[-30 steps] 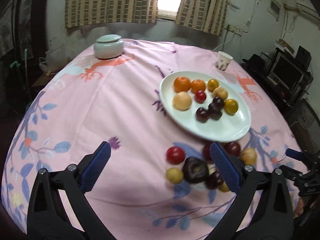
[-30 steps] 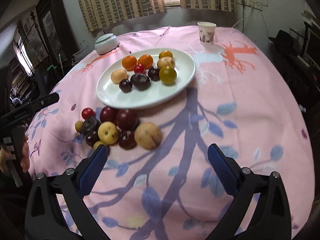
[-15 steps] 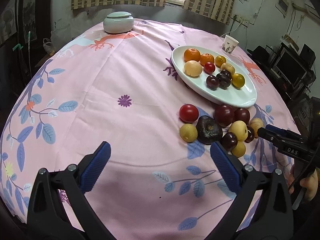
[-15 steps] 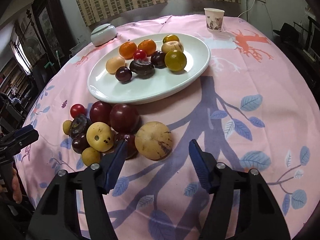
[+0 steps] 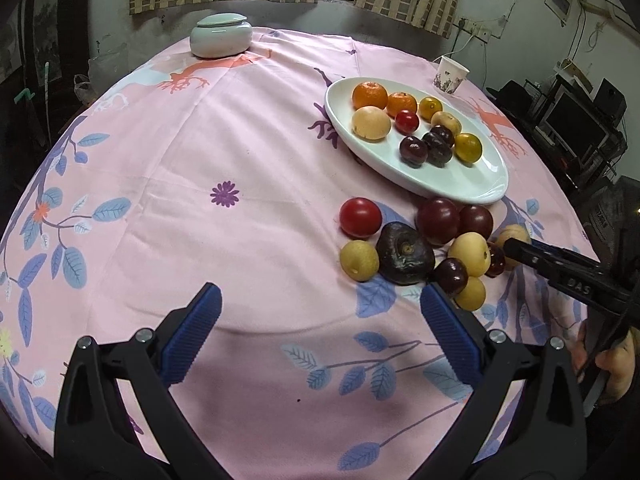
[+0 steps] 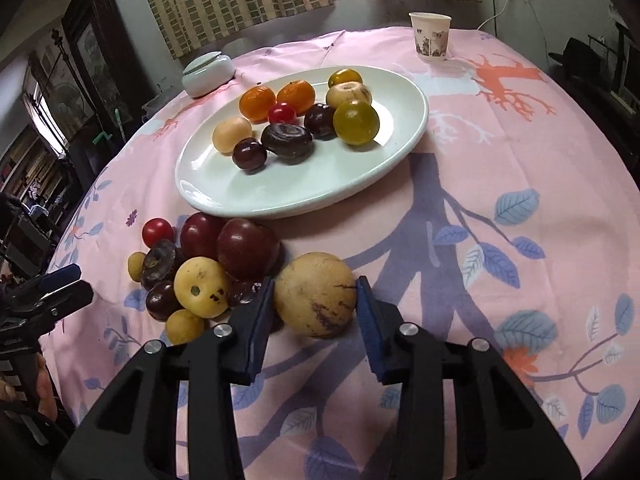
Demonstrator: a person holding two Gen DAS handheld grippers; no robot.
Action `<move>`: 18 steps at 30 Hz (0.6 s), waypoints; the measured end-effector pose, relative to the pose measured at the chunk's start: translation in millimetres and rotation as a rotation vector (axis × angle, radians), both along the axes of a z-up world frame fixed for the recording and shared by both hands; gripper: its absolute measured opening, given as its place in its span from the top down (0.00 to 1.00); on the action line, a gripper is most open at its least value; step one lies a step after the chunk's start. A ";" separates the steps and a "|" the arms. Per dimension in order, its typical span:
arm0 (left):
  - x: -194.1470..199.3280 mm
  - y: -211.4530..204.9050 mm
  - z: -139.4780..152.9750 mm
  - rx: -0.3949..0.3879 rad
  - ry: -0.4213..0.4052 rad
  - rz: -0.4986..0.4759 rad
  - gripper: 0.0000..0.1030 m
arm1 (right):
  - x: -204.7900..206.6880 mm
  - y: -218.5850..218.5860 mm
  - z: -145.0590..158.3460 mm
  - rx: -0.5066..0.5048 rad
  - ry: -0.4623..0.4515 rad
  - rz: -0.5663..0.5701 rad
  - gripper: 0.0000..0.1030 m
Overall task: Organize fruits
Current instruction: 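Grasp a speckled brown pear with the right gripper while the left grasps a small yellow pear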
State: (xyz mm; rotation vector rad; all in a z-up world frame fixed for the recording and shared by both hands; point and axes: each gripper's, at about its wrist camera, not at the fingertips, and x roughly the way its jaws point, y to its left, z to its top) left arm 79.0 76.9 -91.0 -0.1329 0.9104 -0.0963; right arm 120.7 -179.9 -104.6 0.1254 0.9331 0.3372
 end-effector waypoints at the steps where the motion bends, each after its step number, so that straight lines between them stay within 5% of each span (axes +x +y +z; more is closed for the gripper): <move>1: 2.1 0.0 -2.3 0.017 0.008 0.006 0.02 | -5.8 -0.9 5.1 0.000 -0.008 -0.003 0.60; 6: 19.3 0.1 -14.4 0.105 0.045 0.031 0.02 | -31.4 -8.4 23.7 -0.006 -0.044 -0.002 0.60; 12: 37.9 -24.8 -36.6 0.170 0.100 -0.055 0.03 | -48.4 -18.4 27.7 0.056 -0.028 -0.001 0.60; 18: 43.3 -32.6 -28.8 0.134 0.033 -0.108 0.56 | -53.2 -24.2 31.3 0.090 -0.037 -0.022 0.60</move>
